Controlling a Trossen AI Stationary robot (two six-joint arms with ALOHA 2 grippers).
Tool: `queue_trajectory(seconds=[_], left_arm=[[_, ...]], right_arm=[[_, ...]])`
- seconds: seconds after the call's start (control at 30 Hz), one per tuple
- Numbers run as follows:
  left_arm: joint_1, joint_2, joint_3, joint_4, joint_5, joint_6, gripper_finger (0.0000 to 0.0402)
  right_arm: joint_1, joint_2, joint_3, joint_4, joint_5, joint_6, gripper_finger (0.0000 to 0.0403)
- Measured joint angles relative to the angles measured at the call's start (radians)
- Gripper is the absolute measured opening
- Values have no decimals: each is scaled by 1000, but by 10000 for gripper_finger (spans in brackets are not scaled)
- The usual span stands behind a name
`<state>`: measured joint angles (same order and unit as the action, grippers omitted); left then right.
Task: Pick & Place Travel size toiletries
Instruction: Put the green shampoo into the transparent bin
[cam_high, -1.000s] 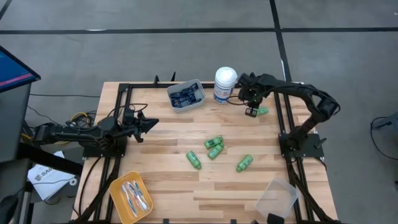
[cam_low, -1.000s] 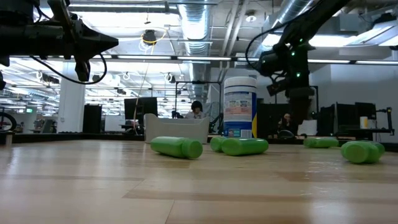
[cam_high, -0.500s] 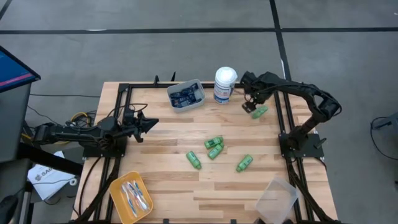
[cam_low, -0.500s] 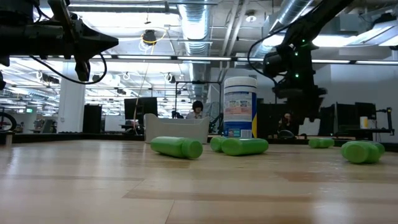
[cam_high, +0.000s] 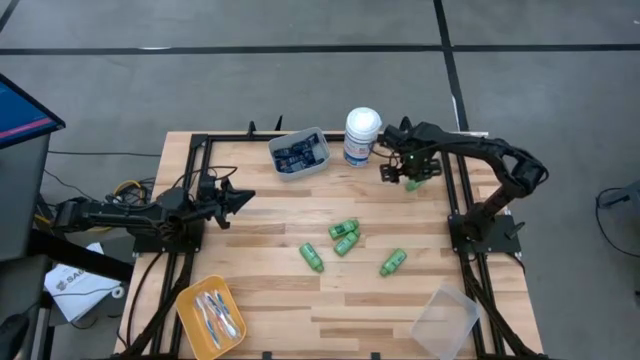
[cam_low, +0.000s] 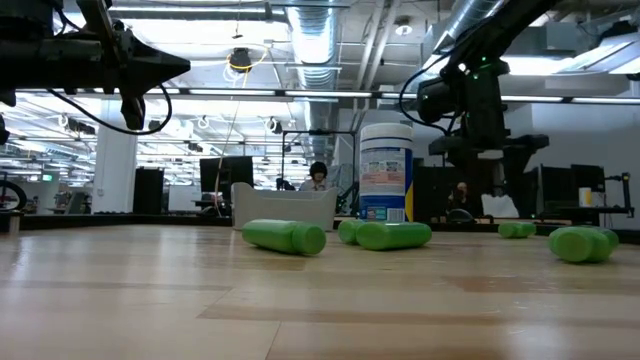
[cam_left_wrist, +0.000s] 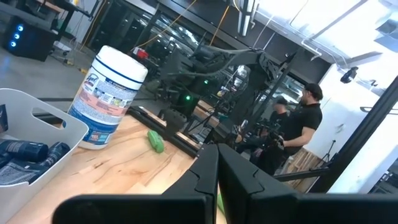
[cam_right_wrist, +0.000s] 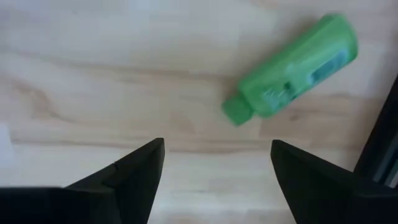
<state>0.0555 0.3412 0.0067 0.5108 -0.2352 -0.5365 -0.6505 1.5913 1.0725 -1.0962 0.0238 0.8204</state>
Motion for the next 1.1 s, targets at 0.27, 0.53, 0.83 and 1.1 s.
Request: queue_trajectory(seconds=[0.27, 0.53, 0.83, 1.1], left_arm=[[0, 0, 0, 6, 0, 0, 2], [0, 0, 0, 7, 0, 0, 2], [0, 0, 0, 8, 0, 0, 2], [0, 0, 0, 7, 0, 0, 2]], right_arm=[[142, 0, -35, 14, 17, 138, 286], [211, -1, -117, 141, 160, 408, 286], [210, -1, -193, 228, 212, 733, 286], [177, -1, -276, 330, 245, 778, 286]])
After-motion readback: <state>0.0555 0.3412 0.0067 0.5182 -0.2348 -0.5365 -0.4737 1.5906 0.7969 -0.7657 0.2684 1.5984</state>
